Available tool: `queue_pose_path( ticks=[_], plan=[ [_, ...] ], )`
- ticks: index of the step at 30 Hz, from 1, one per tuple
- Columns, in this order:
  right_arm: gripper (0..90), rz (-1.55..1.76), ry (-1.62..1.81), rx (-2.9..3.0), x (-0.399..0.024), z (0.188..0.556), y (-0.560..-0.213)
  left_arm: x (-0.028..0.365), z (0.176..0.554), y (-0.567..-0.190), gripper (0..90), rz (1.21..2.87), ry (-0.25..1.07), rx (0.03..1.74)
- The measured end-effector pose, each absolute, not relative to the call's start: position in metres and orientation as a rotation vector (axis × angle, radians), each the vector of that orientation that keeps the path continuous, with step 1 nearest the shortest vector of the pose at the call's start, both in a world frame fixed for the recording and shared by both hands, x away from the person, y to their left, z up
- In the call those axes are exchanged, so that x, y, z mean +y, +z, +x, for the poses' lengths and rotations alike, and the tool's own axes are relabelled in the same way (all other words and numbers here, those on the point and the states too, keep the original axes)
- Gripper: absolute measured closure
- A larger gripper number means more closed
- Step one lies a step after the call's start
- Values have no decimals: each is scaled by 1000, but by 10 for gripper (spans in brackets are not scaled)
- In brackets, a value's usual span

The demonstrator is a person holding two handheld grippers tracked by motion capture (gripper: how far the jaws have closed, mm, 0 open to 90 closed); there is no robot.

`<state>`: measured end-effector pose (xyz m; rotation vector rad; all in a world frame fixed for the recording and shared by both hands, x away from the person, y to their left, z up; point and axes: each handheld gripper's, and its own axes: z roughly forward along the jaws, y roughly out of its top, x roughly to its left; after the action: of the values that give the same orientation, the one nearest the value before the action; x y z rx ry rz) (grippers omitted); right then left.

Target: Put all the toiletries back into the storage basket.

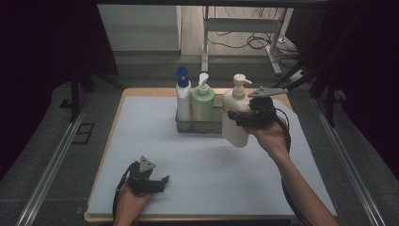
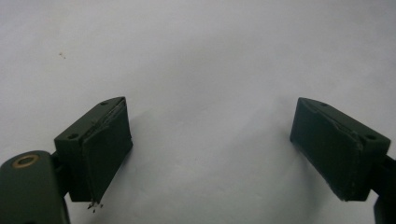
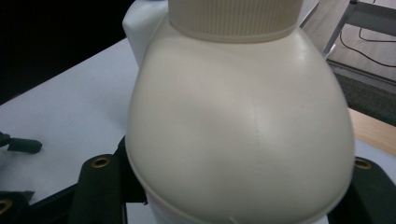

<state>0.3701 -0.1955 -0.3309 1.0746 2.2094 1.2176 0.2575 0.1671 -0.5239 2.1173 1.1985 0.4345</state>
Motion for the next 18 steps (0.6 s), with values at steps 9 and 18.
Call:
queue_pose_path(
  ticks=[9, 18],
  plan=[
    [373, 1093, 1213, 2172, -194, 387, -326, 167, 258, -524, 122, 2119, 434, 1198],
    [373, 1121, 1211, 2137, -195, 404, -328, 167, 258, -524, 122, 2120, 435, 1197]
  ],
)
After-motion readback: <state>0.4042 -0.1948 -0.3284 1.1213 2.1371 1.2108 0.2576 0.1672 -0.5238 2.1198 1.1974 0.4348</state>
